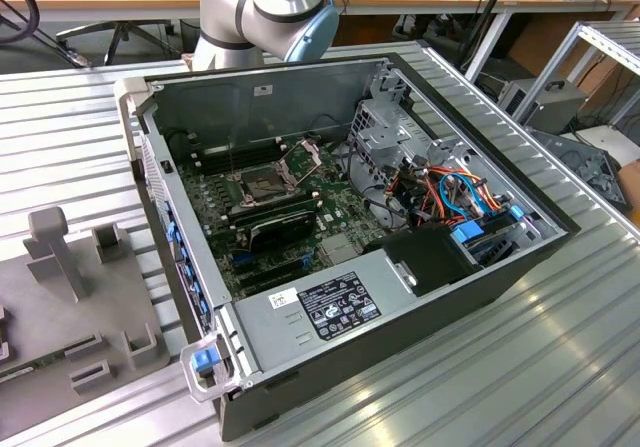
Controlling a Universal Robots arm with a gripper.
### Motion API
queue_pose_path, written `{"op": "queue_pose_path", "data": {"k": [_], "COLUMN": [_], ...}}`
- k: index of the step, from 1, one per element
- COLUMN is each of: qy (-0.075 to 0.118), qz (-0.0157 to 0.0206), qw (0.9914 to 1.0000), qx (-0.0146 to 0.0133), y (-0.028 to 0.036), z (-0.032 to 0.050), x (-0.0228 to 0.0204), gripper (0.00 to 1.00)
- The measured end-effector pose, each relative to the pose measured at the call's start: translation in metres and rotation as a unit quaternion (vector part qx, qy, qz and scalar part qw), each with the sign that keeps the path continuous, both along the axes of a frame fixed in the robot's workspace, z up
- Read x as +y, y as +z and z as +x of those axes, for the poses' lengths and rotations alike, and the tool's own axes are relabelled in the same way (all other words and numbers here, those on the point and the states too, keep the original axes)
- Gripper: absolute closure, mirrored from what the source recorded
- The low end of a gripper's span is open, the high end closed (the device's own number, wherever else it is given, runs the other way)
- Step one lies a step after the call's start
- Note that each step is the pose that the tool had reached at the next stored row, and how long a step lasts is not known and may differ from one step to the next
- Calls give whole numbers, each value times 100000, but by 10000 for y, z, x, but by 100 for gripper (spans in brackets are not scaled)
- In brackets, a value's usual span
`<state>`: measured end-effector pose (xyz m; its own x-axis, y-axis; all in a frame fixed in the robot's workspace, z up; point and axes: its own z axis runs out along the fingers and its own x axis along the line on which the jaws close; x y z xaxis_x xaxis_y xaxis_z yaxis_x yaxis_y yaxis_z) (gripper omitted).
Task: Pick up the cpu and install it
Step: 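Reach for the cpu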
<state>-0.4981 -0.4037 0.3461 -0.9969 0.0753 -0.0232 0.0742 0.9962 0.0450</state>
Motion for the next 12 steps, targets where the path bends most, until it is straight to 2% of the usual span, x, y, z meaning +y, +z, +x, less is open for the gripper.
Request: {"op": "queue_pose_path", "data": {"k": [12], "qy": [0], "qz": [-1], "qw": [100000], "qx": [-3], "y": [-54], "z": [0], "x": [0], "gripper": [89]}}
